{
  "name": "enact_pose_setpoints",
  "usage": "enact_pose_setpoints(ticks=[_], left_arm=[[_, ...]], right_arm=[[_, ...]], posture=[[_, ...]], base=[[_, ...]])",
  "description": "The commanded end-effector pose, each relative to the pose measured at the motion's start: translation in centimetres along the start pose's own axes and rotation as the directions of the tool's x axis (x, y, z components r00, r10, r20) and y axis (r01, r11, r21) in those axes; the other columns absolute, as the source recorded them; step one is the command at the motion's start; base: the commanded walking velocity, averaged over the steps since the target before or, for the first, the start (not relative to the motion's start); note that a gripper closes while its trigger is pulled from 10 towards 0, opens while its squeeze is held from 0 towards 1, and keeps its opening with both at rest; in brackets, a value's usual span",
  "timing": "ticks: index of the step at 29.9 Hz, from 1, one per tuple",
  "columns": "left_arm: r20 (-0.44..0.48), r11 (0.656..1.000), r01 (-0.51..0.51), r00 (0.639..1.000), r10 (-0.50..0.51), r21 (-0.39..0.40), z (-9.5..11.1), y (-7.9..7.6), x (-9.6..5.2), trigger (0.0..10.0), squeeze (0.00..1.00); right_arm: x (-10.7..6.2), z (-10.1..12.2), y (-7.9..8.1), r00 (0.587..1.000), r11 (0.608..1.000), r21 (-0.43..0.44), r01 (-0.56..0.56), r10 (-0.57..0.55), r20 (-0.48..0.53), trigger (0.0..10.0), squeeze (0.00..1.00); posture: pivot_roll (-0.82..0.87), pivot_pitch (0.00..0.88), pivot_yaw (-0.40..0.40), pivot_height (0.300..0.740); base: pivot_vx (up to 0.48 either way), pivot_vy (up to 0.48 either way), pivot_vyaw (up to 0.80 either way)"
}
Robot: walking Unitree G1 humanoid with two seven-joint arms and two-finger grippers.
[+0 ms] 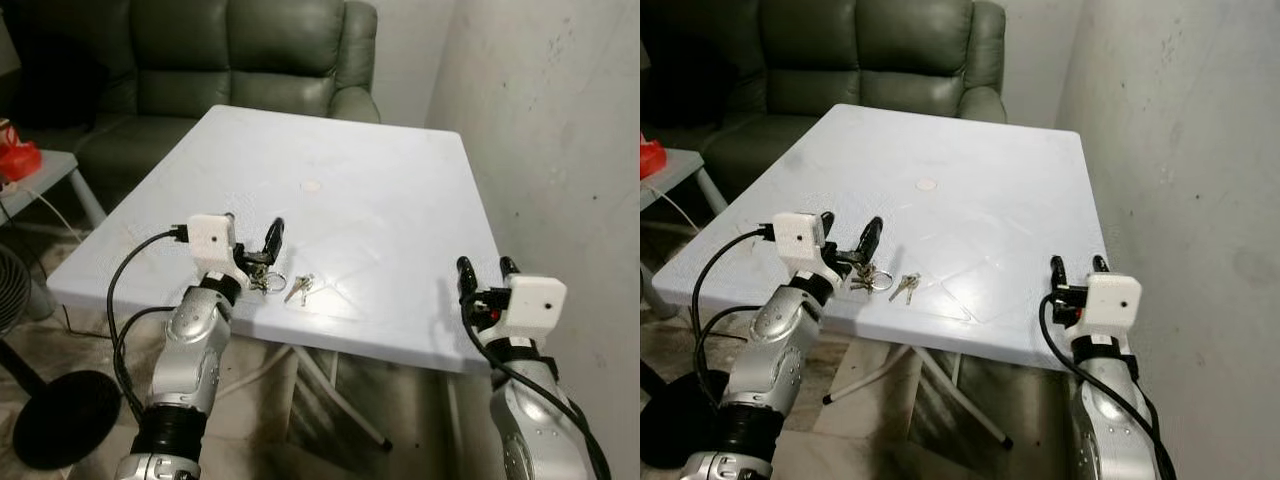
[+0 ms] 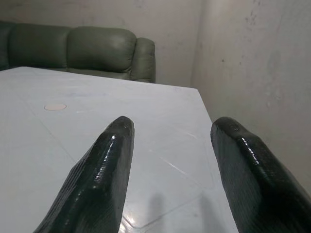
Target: Hang keys on a hook
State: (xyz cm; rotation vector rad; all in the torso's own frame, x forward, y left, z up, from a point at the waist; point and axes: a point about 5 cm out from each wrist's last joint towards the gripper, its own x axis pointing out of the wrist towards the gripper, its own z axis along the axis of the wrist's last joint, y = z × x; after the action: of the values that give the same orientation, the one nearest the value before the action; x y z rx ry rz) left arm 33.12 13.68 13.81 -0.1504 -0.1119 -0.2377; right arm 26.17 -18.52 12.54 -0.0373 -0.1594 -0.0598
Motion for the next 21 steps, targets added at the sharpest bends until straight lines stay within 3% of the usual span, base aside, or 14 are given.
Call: enact_pose_setpoints(ticks=[1,21], left_arm=[[0.002,1.0,-0.005,1.0,0.005,0.005,0.39,0.19,0.3,10.0,0.0],[-0.015,1.0,0.009,1.0,-0.009,0.002,0.2,-0.05,0.37,10.0,0.0]], right_arm=[[0.11,0.45,0.19,1.0,1.0,0.003,-0.007,0.007,0.02,10.0,0.0],[0.15,0.29,0.47,0.999,0.999,0.017,-0.033,0.032,0.014,10.0,0.0]], posture=[[-0.01,0.0,-0.051,0.74],[0.0,0.0,-0.055,0.74]], base=[[0.0,0.315,0.0],[0.0,0.456,0.0]])
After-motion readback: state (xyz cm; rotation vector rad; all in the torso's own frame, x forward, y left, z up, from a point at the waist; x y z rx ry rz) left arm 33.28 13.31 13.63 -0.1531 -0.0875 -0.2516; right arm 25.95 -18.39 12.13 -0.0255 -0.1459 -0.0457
